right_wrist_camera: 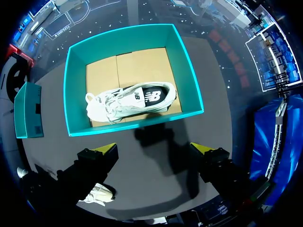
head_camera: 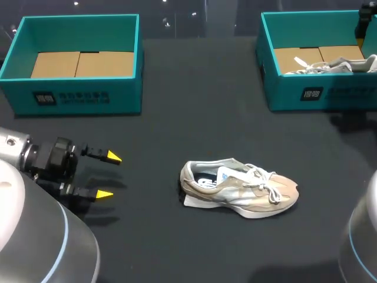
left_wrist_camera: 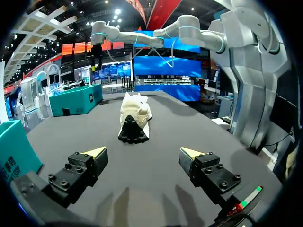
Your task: Take the shoe out of the shoebox, open the shoe tongue, remove and reinsert the insole, then place the shoe into the shoebox
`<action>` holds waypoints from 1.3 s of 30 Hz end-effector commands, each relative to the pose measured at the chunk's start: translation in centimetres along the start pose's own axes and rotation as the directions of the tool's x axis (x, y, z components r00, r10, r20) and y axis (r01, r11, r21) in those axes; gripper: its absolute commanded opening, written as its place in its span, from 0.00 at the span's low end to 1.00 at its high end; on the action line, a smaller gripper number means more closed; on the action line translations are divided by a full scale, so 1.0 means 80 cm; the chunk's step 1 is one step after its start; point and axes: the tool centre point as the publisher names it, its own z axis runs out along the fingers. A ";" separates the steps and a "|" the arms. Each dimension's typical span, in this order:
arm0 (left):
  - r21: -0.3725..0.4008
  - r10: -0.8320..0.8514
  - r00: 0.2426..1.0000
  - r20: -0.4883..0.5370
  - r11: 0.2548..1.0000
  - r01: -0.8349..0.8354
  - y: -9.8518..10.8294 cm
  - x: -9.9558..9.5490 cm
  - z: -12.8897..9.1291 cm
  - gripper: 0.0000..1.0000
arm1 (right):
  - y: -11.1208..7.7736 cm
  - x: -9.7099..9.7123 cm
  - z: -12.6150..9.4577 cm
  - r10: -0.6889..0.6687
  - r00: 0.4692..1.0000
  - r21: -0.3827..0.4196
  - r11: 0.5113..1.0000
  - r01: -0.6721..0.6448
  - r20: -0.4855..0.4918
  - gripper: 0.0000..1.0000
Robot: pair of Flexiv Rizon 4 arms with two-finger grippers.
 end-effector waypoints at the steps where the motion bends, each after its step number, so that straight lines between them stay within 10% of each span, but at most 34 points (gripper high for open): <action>1: 0.012 -0.009 1.000 -0.003 1.000 0.009 0.003 -0.008 0.005 1.00 | 0.000 0.000 0.000 0.000 1.000 0.001 1.000 0.000 0.001 1.00; 25: 0.004 -0.023 0.999 -0.024 1.000 0.023 -0.004 -0.008 0.038 1.00 | 0.000 0.000 0.000 0.000 1.000 0.001 1.000 0.000 0.001 1.00; 39: 0.035 -0.051 0.998 0.038 0.998 0.050 -0.002 -0.005 0.104 1.00 | 0.000 0.000 0.000 0.000 1.000 0.001 1.000 0.000 0.001 1.00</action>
